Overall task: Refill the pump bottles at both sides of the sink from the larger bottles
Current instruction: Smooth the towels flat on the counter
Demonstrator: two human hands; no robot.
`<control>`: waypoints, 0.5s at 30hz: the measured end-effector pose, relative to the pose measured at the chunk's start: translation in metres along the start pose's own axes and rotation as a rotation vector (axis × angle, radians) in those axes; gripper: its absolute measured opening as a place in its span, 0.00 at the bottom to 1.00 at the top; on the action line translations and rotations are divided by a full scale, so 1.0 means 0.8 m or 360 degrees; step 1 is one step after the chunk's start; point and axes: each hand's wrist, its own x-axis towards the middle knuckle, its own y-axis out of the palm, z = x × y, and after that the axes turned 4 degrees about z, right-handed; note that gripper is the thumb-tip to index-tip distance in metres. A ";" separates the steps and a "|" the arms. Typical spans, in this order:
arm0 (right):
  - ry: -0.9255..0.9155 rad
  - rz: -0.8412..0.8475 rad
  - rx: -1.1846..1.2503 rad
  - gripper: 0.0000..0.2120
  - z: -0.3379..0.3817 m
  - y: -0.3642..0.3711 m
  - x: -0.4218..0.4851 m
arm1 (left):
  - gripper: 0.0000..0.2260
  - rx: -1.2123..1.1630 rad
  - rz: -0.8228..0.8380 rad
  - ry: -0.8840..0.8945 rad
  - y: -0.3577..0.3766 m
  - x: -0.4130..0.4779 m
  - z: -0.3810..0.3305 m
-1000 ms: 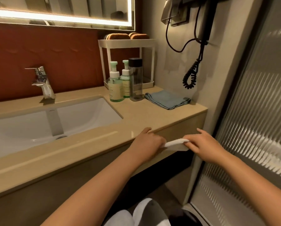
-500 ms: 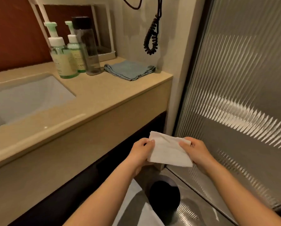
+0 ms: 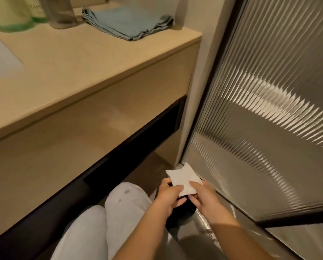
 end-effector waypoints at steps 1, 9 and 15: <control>0.0039 -0.0009 -0.0039 0.10 -0.006 -0.001 0.008 | 0.13 0.0015 -0.0027 -0.0037 -0.003 0.011 0.006; 0.0283 -0.0173 -0.0170 0.04 -0.051 -0.003 0.075 | 0.11 0.0280 -0.0222 -0.0206 -0.029 0.086 0.029; 0.0378 -0.0293 -0.0333 0.11 -0.059 -0.014 0.104 | 0.20 0.0707 -0.0158 -0.0206 -0.030 0.106 0.038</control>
